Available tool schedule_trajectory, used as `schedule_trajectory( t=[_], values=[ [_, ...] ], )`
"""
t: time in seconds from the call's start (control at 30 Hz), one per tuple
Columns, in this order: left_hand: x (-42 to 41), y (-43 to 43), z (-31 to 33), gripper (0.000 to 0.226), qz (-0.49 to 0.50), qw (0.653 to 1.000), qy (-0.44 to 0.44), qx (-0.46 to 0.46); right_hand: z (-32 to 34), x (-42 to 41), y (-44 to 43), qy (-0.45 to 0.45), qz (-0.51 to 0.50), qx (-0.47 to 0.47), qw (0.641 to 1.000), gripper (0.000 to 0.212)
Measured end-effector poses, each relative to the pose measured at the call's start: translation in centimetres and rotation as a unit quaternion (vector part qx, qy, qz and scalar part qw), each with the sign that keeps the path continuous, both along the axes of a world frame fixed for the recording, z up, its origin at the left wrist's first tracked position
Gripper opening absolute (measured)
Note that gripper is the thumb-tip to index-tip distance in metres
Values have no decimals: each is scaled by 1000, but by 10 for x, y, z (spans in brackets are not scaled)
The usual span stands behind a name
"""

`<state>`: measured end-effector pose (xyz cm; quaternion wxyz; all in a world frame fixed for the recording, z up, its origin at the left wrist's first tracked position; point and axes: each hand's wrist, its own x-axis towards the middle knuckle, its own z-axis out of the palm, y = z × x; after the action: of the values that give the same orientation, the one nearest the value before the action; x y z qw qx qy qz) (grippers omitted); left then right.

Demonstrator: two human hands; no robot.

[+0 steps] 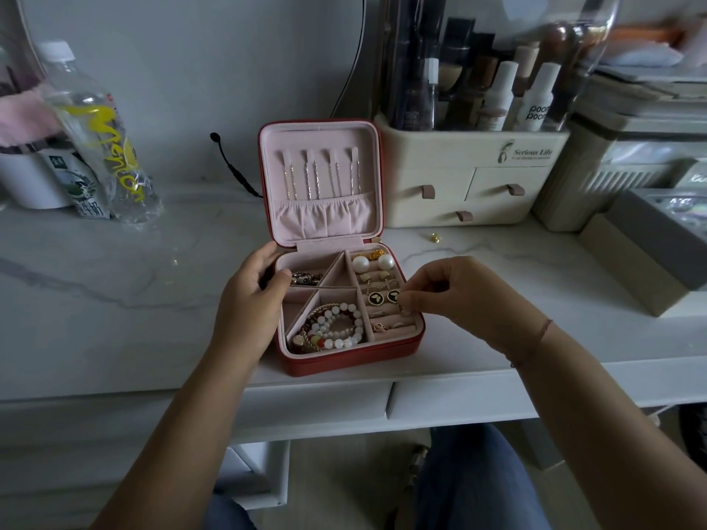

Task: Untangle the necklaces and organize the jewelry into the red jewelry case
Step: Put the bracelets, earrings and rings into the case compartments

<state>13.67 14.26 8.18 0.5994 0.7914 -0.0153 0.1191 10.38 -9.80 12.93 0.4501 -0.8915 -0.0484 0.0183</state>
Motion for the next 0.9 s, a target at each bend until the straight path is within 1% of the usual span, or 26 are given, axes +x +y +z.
schedule_trajectory(
  t=[0.23,0.37,0.53,0.63,0.7,0.77,0.83,0.9],
  values=[
    [0,0,1,40,2,1000,0,-1,-4,-5,2,-76,-27,-55,995,13],
    [-2,-1,3,39,7,1000,4,6,-8,-5,4,-92,-29,-94,991,18],
    [-3,-1,4,39,7,1000,1,9,-10,-4,3,-81,-25,-91,992,21],
    [-3,-2,5,39,4,1000,1,6,-9,-1,0,-67,-23,-55,996,22],
    [-4,-2,5,39,2,1000,1,5,-9,10,-8,-68,-63,-6,996,22],
    [-3,-1,4,39,2,1000,0,2,-11,27,-23,-89,-124,19,988,17],
    [-3,-1,4,39,1,1000,1,1,-17,48,-39,-108,-173,-10,979,10],
    [-3,-1,4,39,4,1000,1,1,-23,68,-50,-103,-199,-60,973,21]
  ],
)
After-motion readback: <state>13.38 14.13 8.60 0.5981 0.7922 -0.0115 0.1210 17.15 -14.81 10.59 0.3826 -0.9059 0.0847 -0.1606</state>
